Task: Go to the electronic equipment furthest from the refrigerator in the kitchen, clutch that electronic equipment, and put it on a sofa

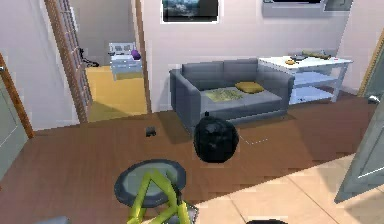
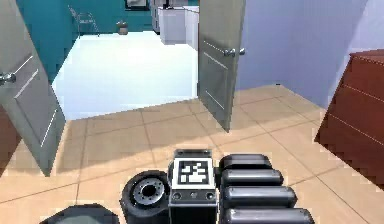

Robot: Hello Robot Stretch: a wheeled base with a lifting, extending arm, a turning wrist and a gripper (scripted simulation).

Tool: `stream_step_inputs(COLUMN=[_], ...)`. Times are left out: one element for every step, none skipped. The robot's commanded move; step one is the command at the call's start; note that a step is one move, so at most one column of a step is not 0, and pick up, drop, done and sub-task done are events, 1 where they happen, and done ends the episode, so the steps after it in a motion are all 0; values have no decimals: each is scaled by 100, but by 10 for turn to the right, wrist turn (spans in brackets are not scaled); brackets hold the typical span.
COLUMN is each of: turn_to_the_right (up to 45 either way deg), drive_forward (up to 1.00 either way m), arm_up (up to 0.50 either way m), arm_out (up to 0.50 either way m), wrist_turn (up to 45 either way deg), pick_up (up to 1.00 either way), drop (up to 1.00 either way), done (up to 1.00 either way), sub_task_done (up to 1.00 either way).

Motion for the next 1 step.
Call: stream_step_inputs(turn_to_the_right=[120], drive_forward=[0], arm_up=[0], arm_out=[0], wrist_turn=[0], pick_up=[0], drop=[0], done=[0], sub_task_done=[0])
